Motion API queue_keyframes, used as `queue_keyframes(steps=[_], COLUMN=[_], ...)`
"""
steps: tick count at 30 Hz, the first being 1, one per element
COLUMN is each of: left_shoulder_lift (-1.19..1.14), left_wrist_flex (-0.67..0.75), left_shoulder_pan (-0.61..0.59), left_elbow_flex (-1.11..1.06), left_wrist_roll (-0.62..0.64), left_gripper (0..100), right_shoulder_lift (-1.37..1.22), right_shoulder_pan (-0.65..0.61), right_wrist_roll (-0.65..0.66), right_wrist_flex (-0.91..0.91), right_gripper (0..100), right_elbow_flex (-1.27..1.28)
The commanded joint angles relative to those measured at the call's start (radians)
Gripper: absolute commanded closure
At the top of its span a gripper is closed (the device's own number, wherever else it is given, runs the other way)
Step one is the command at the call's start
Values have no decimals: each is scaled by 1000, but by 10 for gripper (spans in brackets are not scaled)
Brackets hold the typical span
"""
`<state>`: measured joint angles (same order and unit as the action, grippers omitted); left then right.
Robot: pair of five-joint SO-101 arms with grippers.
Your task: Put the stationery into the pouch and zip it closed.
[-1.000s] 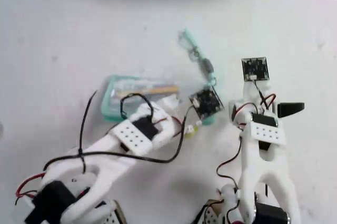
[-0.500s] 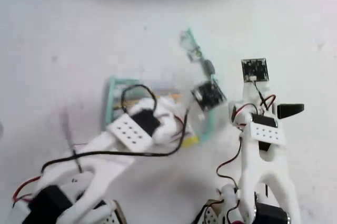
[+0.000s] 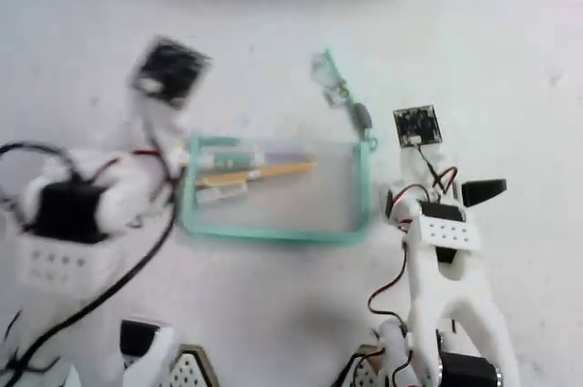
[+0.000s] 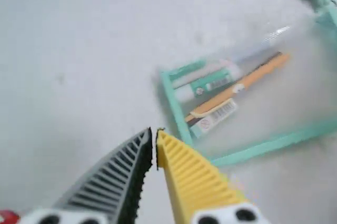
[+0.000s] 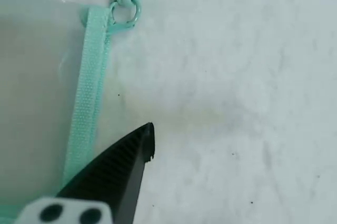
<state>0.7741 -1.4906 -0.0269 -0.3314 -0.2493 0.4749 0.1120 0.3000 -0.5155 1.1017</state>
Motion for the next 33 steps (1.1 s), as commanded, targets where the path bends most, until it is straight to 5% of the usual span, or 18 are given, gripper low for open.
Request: queue_keyframes(steps=[1, 7, 14, 16, 22, 33], left_shoulder_lift=[76, 94, 51, 42, 45, 234], left_wrist_flex=[-5, -3, -109, -170, -292, -296], left_shoulder_pan=[-94, -107, -107, -107, -108, -107], left_elbow_flex=[40, 86, 281, 353, 554, 571], left_wrist_roll=[6, 8, 12, 14, 14, 14], left_gripper=[951, 949, 950, 950, 950, 950], right_shoulder_lift=[25, 31, 31, 31, 33, 369], right_shoulder_pan=[-10, -2, 4, -1, -4, -4], right_wrist_roll=[5, 5, 5, 5, 5, -3], right_wrist_flex=[-22, -289, -691, -834, -1185, -1208], right_gripper=[355, 425, 998, 917, 976, 981], right_elbow_flex=[-37, -213, -563, -680, -1080, -1165])
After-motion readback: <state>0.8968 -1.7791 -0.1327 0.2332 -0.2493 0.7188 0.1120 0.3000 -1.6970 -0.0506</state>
